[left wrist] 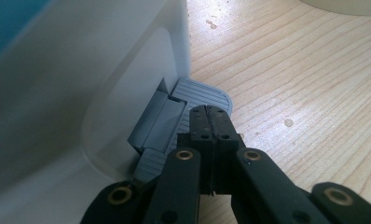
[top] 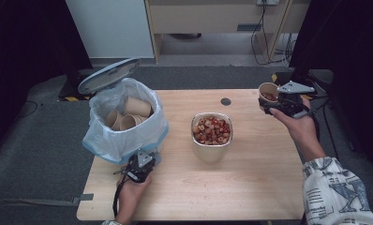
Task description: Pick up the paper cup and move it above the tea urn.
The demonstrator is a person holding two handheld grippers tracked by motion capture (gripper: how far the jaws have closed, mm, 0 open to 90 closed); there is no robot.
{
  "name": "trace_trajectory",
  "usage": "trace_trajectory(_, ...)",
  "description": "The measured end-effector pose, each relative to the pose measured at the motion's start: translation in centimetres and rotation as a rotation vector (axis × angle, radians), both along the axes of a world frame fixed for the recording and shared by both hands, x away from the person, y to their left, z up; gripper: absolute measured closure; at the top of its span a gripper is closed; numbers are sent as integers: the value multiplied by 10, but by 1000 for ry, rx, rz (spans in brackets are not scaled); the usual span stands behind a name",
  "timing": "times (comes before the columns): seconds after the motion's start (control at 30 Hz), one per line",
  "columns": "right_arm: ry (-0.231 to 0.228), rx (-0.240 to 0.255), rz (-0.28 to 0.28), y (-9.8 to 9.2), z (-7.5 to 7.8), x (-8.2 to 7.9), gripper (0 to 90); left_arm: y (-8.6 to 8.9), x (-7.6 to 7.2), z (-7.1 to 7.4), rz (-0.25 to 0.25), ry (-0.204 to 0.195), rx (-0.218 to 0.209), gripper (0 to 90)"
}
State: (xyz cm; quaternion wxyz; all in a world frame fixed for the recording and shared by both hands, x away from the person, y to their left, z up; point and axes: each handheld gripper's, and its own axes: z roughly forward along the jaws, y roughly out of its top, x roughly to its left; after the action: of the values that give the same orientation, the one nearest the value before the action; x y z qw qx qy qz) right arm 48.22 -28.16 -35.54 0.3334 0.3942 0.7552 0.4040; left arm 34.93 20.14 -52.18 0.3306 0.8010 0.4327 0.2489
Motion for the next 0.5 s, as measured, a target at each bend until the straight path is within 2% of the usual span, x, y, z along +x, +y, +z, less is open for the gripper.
trace_trajectory(0.43, -37, -48, 29, 13, 18, 8, 347, 0, 0, 0, -1, 0, -1, 891)
trace_trajectory(0.5, -42, -63, 61, 19, 22, 9, 347, 0, 0, 0, -1, 0, -1, 891)
